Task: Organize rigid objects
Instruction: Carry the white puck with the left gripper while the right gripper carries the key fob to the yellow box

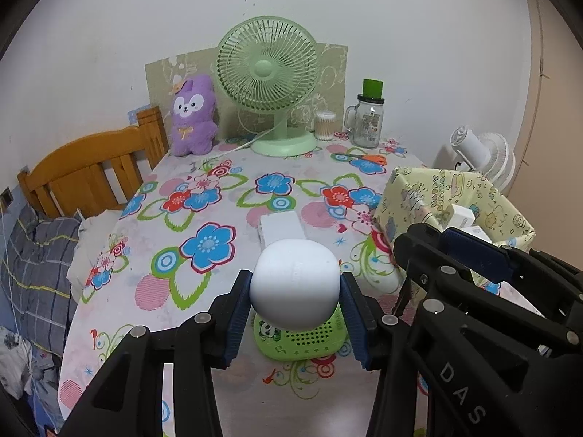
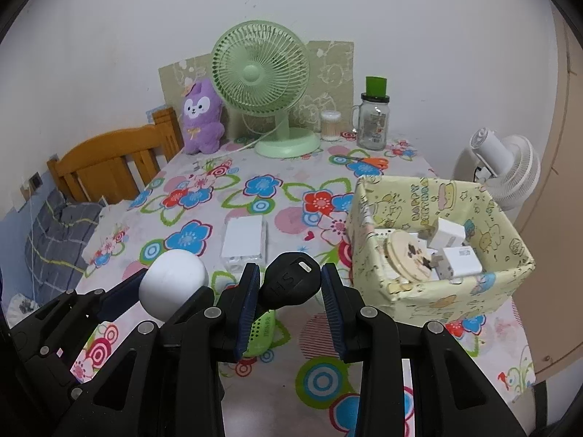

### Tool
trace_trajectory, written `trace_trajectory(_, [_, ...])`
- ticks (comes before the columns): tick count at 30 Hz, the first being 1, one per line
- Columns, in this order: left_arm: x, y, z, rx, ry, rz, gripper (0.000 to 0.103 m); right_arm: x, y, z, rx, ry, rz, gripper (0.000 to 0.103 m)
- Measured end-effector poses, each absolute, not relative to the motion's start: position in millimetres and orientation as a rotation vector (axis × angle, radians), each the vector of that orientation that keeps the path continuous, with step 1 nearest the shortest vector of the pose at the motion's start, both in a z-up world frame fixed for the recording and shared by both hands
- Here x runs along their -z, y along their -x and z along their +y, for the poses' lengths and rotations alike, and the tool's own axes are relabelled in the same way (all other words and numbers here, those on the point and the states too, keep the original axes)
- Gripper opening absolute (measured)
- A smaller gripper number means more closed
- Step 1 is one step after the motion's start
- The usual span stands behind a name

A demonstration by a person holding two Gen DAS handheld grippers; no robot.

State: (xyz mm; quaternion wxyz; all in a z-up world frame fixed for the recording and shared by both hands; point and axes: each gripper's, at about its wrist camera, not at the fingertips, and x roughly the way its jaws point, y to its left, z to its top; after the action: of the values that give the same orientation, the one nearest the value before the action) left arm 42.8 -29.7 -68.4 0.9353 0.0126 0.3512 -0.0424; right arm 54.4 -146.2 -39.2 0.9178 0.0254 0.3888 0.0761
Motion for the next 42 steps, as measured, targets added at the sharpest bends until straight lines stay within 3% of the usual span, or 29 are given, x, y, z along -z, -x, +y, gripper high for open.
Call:
trace_trajectory(22, [39,-65,-80,0.122,-0.063,0.691,0.049,15,-76,-195,-0.136,-0.085,0.772,0.038])
trace_trajectory(42, [45,-99,-146,0.204,-0.084,0.72,0.049,24,-106,-264,-0.052,-0.09,0.792,0.038])
